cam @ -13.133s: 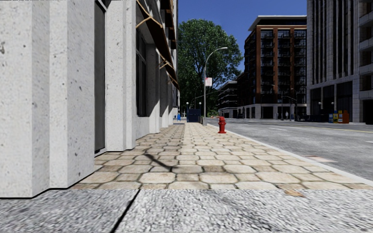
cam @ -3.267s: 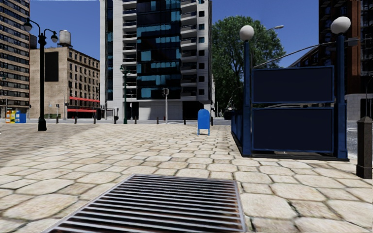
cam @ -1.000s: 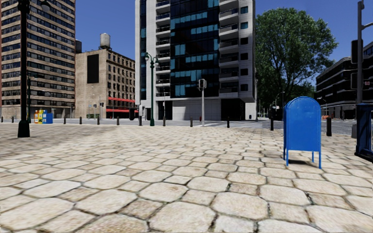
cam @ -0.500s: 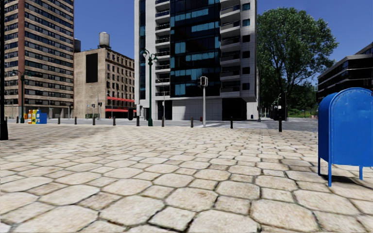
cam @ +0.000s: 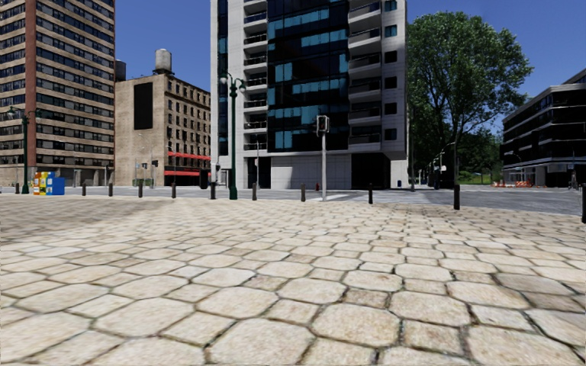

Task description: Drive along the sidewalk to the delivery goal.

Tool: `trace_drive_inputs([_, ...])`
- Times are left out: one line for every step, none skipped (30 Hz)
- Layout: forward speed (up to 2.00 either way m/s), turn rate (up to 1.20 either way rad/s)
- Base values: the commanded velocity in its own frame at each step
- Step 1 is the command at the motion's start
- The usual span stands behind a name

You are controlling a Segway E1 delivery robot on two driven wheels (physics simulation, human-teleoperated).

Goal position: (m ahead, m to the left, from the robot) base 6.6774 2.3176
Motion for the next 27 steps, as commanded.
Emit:
trace_drive_inputs([1.74,0.24])
trace_drive_inputs([1.74,0.25])
trace_drive_inputs([1.74,0.25])
trace_drive_inputs([1.74,0.25])
trace_drive_inputs([1.74,0.25])
trace_drive_inputs([1.74,0.26])
trace_drive_inputs([1.74,0.27])
trace_drive_inputs([1.74,0.3])
trace_drive_inputs([1.74,0.32])
trace_drive_inputs([1.74,0.32])
trace_drive_inputs([1.74,0.32])
trace_drive_inputs([1.74,0.32])
trace_drive_inputs([1.74,0.32])
trace_drive_inputs([1.74,0.32])
trace_drive_inputs([1.74,0.32])
trace_drive_inputs([1.74,0.32])
trace_drive_inputs([1.74,0.32])
trace_drive_inputs([1.74,0.32])
trace_drive_inputs([1.74,0.32])
trace_drive_inputs([1.74,0.32])
trace_drive_inputs([1.74,0.32])
trace_drive_inputs([1.74,0.32])
trace_drive_inputs([1.74,0.32])
trace_drive_inputs([1.74,0.32])
trace_drive_inputs([1.74,0.32])
trace_drive_inputs([1.74,0.32])
trace_drive_inputs([1.74,0.32])
